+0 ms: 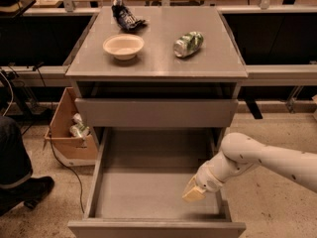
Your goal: Open middle drawer
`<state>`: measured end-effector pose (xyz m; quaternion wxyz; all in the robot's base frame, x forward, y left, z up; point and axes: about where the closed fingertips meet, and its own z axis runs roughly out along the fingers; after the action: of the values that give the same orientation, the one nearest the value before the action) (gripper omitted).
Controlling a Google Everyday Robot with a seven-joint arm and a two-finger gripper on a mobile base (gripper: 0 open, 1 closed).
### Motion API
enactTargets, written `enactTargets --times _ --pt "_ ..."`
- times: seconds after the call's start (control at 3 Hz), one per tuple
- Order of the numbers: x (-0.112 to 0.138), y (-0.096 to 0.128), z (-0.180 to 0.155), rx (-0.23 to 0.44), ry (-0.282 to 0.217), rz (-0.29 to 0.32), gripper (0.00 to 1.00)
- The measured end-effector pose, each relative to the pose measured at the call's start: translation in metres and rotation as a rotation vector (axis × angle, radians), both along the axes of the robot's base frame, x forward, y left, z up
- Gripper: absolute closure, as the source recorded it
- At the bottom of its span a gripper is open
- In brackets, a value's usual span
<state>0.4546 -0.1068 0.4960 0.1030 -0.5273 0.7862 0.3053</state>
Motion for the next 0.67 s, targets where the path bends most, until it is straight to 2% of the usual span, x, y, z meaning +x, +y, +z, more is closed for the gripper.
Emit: enactTargets --times 0.33,0.67 --pt "0.019 -0.009 0.011 0.018 -0.078 -0.043 1.00" --pt "0.041 -0.025 0.026 0.028 -0.154 -0.087 1.00"
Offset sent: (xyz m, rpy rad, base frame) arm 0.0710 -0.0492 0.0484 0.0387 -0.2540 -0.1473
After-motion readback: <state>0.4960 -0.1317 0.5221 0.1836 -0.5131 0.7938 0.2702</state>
